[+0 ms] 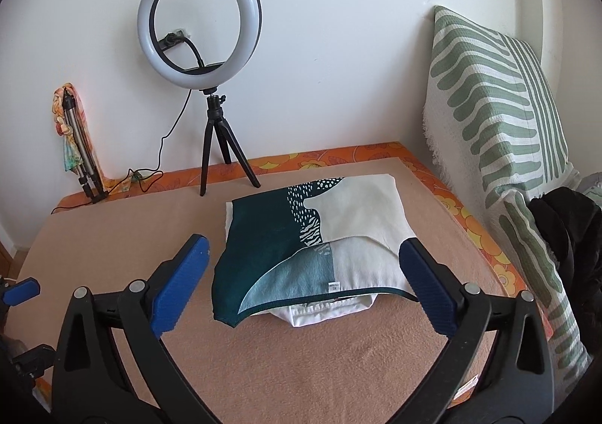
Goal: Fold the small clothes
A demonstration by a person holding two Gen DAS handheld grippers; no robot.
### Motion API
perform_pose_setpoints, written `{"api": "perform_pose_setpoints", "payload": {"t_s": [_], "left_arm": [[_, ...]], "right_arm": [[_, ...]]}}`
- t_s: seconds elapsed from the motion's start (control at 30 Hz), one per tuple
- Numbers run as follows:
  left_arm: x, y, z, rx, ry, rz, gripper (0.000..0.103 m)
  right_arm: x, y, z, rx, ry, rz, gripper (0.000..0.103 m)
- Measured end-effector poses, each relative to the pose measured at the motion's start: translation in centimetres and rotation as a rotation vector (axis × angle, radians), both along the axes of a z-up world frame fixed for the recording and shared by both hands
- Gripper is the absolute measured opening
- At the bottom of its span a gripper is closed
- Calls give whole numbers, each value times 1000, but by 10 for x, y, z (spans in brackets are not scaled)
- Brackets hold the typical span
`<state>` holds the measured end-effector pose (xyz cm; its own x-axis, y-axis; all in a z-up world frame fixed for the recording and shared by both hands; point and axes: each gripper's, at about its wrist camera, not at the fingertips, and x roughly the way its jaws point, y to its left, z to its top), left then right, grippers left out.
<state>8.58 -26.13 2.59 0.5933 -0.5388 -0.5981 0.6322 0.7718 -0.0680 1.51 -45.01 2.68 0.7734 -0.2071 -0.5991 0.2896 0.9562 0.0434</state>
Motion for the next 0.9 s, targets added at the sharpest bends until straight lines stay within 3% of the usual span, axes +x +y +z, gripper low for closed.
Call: {"api": "perform_pose_setpoints", "payload": {"t_s": [0.17,0.27,0.5,0.9], "left_arm": [[-5,7,2,25,-33,18,90],[-4,13,1,20,-42,47,101],[-1,30,-7,-43,-108,102,102],[16,41,-30,11,-65,136,102]], "right_arm": [[-7,29,-10,-42,13,10,103],[-10,38,-15,-40,0,-4,103],[-15,49,-24,-40,-42,-40,103],[-5,47,-46,24,-63,-97,103]]}}
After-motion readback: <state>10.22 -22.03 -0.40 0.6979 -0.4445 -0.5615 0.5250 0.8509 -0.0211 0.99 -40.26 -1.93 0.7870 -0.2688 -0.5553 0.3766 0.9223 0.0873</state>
